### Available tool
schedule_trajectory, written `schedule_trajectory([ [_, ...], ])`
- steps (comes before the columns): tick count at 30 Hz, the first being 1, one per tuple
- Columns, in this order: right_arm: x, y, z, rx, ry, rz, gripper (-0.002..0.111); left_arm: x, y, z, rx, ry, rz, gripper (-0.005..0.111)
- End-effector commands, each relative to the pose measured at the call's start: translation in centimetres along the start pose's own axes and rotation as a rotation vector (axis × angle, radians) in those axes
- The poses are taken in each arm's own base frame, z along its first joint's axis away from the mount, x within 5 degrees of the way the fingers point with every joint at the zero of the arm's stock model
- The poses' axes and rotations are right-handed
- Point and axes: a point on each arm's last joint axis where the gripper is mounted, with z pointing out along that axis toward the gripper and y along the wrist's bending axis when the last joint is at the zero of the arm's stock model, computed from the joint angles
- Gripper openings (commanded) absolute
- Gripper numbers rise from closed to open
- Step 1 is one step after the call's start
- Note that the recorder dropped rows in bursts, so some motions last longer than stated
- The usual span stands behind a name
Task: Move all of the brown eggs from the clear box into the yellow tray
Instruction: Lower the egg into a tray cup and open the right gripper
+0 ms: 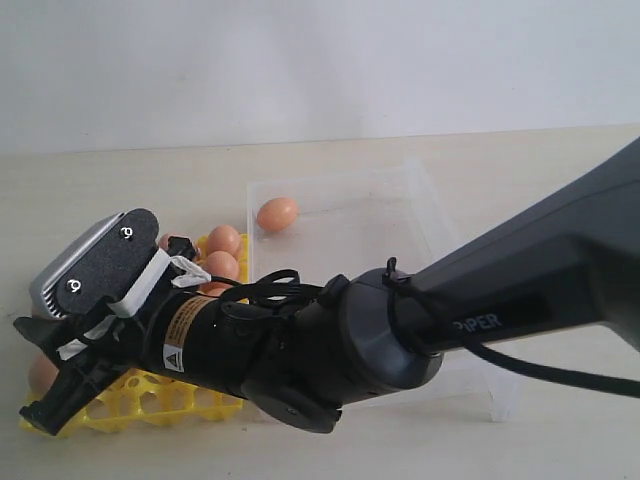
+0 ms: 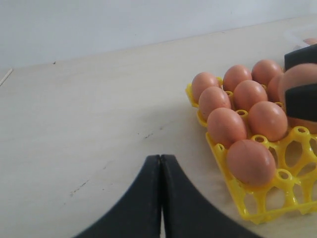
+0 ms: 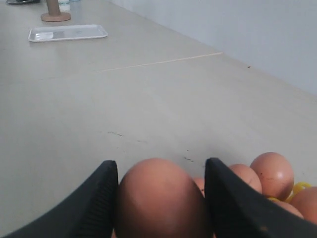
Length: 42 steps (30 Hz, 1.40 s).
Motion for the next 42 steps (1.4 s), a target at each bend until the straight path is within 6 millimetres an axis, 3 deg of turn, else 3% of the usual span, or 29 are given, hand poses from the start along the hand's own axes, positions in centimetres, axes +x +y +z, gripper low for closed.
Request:
schedule_trajectory([
  [1,0.3,0.0,0.1,-0.005,-0.013,-0.051,0.0,-0.2,0.0,-0.1,0.004,-0.016,-0.007,0.0],
  [7,1.4,0.1,0.3,-0.009,0.01,-0.059,0.0,-0.2,0.0,-0.1,0.004,-0.016,-0.004,0.0],
  [21,0.4,0.0,0.9,-0.006,-0.06,-0.103,0.0,-0.2,0.0,-0.1,0.004,-0.016,-0.004,0.0],
  [24,1.3,0.0,1.0,-0.008,-0.032,-0.109,0.0,-0.2,0.0,-0.1,0.004,-0.016,-0.004,0.0],
  [33,1.1,0.0,1.2,-0.006,-0.027,-0.129,0.0,-0.2,0.0,-0.1,0.004,-0.016,-0.004,0.0],
  [42,1.2,0.0,1.2,-0.006,-0.019,-0.129,0.019,-0.2,0.0,-0.1,0.004,-0.016,-0.004,0.0],
])
